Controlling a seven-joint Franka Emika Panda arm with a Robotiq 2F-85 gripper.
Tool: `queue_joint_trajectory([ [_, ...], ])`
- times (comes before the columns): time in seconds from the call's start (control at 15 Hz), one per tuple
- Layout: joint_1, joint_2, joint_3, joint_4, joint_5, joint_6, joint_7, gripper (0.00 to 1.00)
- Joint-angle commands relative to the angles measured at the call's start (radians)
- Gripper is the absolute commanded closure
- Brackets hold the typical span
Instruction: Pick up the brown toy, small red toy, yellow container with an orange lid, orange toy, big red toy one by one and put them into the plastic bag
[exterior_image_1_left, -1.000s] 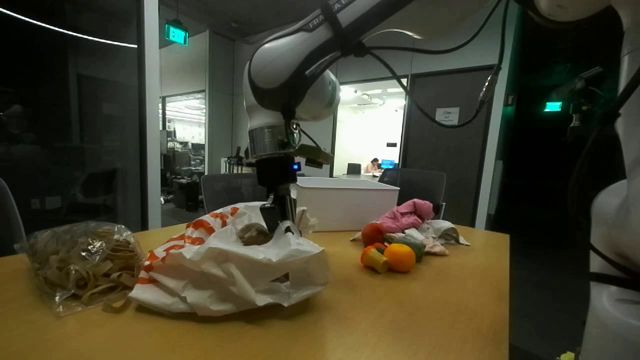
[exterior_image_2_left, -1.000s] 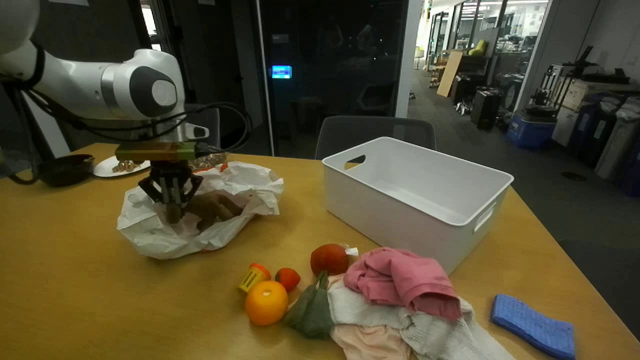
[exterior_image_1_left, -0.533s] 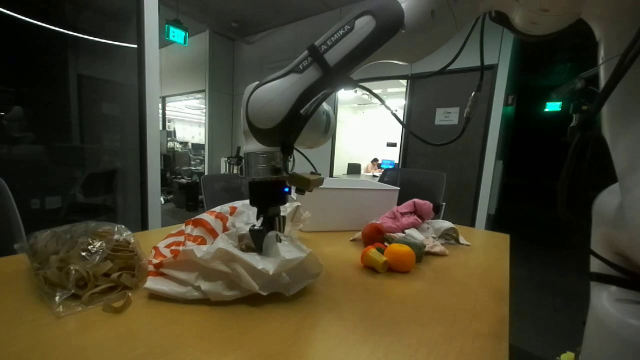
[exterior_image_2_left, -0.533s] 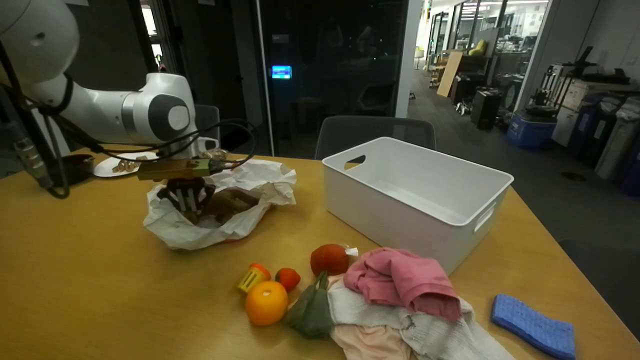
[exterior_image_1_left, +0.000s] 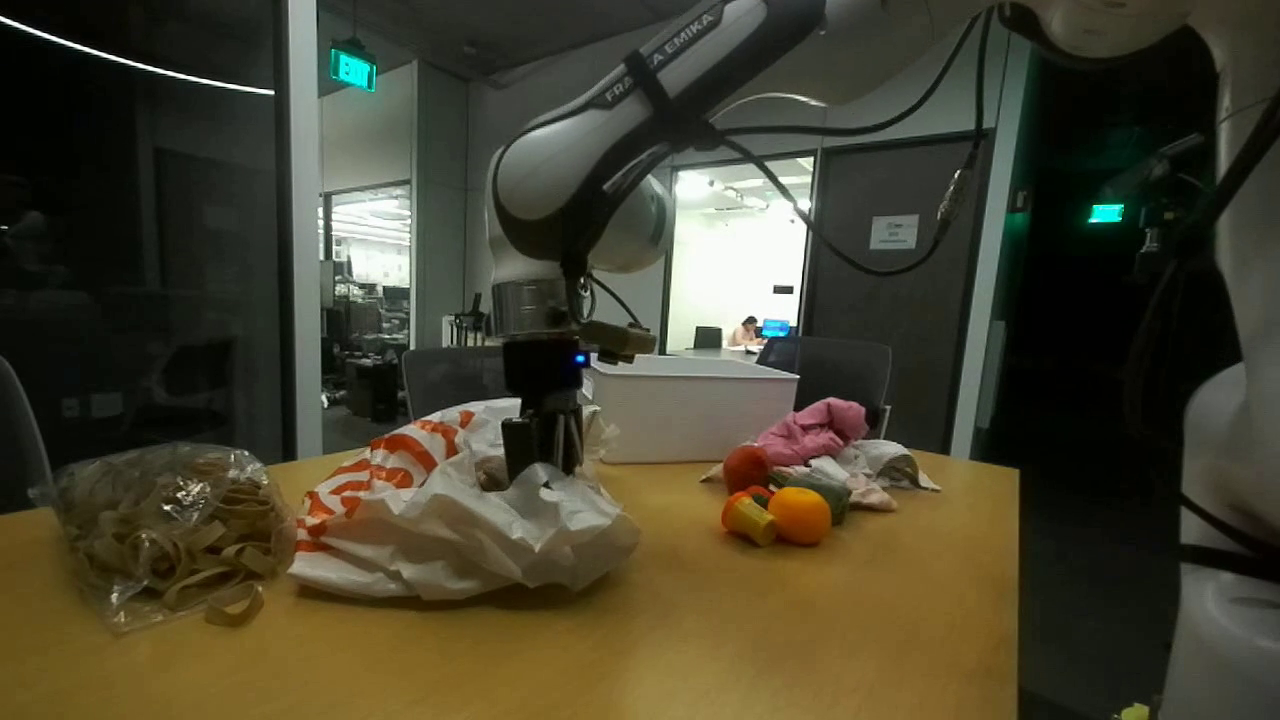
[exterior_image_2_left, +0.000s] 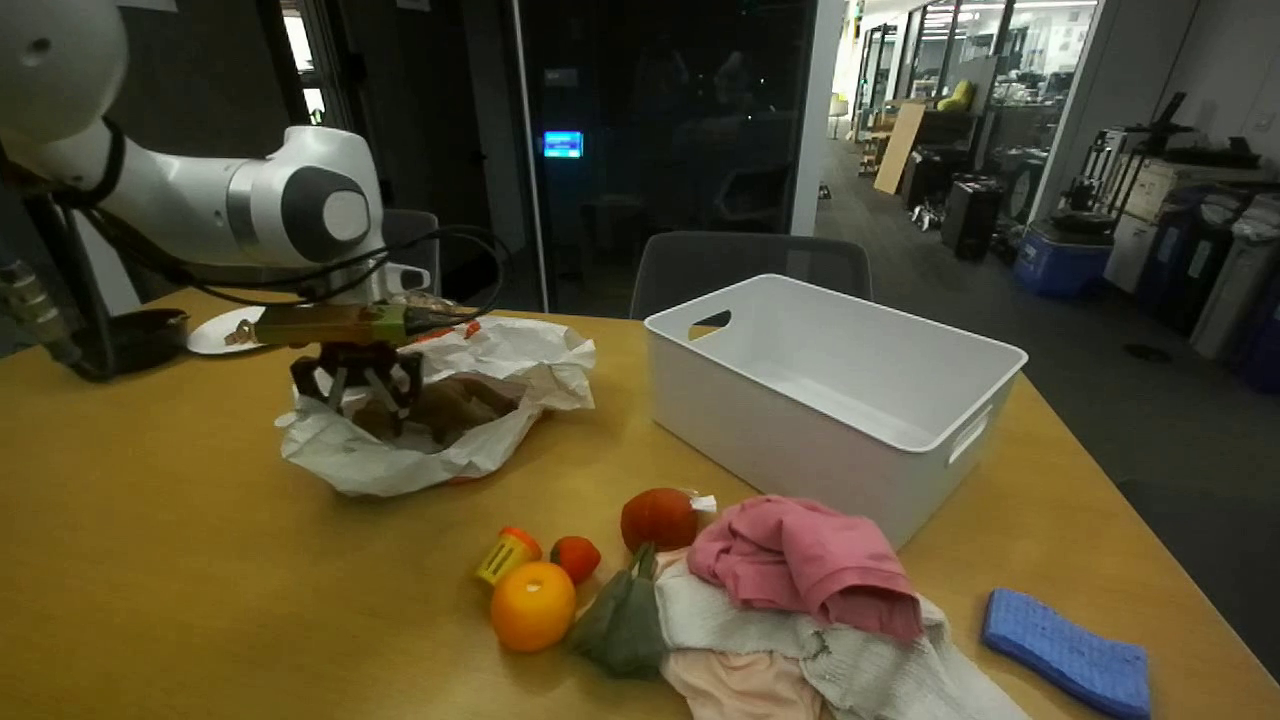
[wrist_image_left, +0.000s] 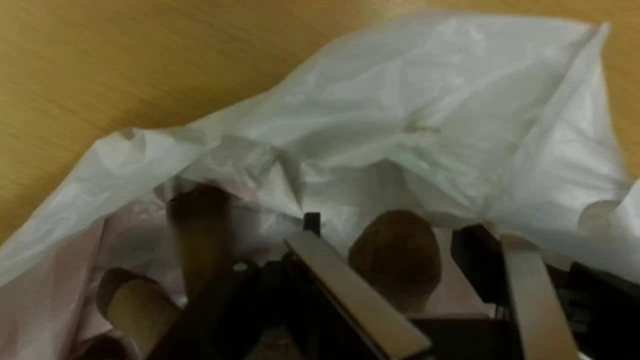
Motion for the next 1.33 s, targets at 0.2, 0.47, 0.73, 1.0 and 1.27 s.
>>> queue_joint_trajectory([
  [0.2, -0.023, -0.118, -0.011, 0.016, 0.109, -0.360, 0.012, 0.00],
  [0.47, -0.051, -0.216, -0.045, -0.030, 0.075, -0.299, 0.111, 0.00],
  [0.73, -0.090, -0.292, -0.083, -0.097, 0.024, -0.144, 0.162, 0.00],
  [1.0, -0.137, -0.328, -0.113, -0.186, -0.031, 0.026, 0.271, 0.00],
  [1.27, -0.195, -0.337, -0.147, -0.270, -0.060, 0.153, 0.402, 0.00],
])
